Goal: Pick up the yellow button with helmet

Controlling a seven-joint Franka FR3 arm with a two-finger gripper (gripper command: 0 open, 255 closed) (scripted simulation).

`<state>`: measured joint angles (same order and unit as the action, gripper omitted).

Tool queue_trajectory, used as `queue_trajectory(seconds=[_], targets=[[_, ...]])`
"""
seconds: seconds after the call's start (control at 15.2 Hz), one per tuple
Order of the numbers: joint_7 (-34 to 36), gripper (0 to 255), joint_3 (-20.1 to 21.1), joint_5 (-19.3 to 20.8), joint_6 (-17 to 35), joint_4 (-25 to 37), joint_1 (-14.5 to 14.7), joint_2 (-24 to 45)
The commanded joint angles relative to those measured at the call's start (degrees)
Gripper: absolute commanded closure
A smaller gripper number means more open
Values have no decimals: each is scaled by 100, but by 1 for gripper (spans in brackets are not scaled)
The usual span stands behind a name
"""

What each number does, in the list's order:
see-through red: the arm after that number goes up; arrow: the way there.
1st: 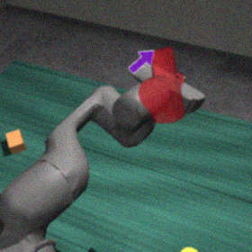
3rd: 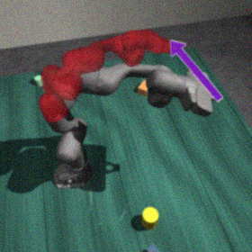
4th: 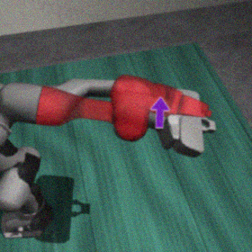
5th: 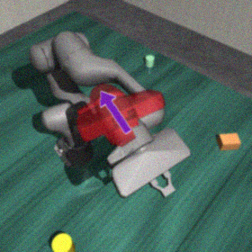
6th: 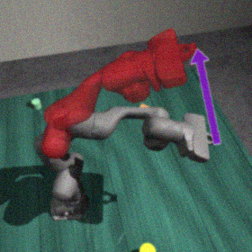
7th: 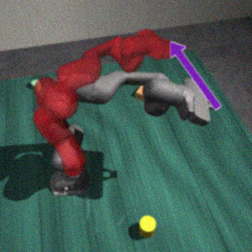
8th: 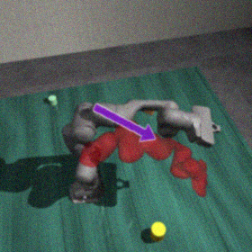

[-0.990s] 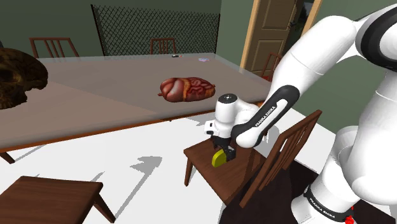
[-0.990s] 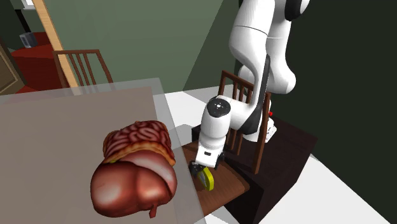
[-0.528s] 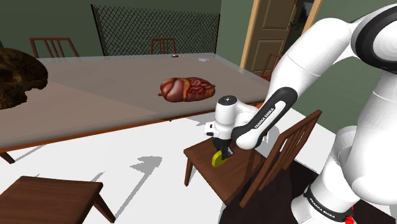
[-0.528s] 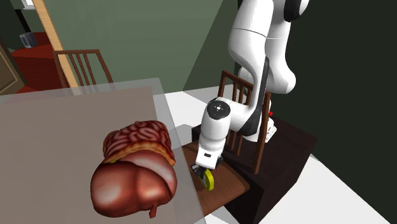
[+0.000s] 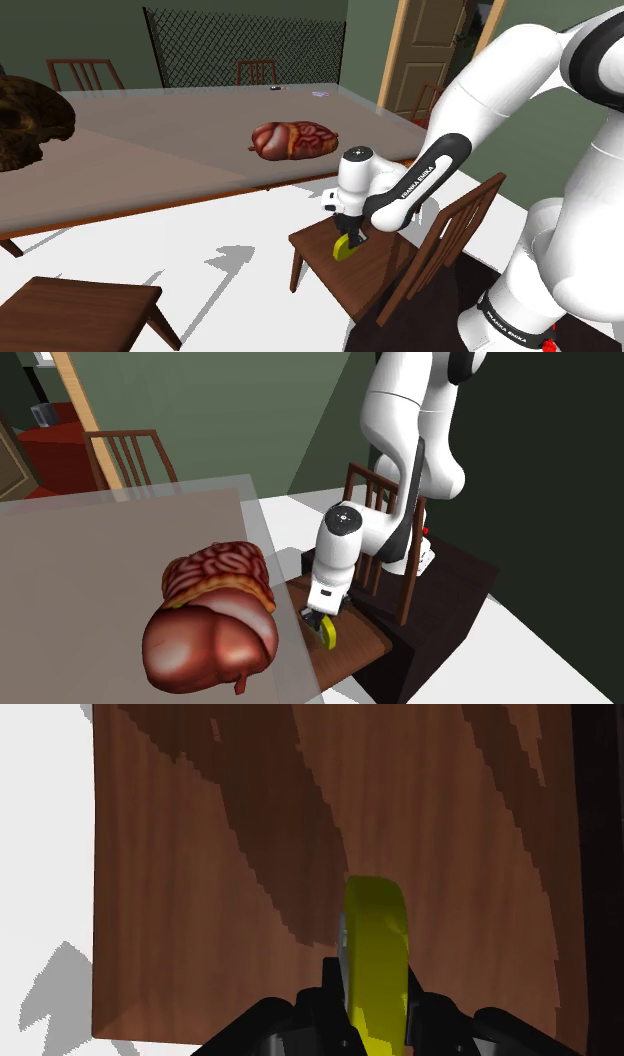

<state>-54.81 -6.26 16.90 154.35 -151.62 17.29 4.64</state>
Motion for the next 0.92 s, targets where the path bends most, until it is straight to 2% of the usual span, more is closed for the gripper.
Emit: queue_trajectory(seconds=[0.0, 0.73, 0.86], targets=[[-48, 255, 20, -59, -179, -10, 9, -188], [-313, 255, 55, -304, -1169, 65, 49, -1110], [-316, 255, 55, -307, -1183, 67, 50, -1122]])
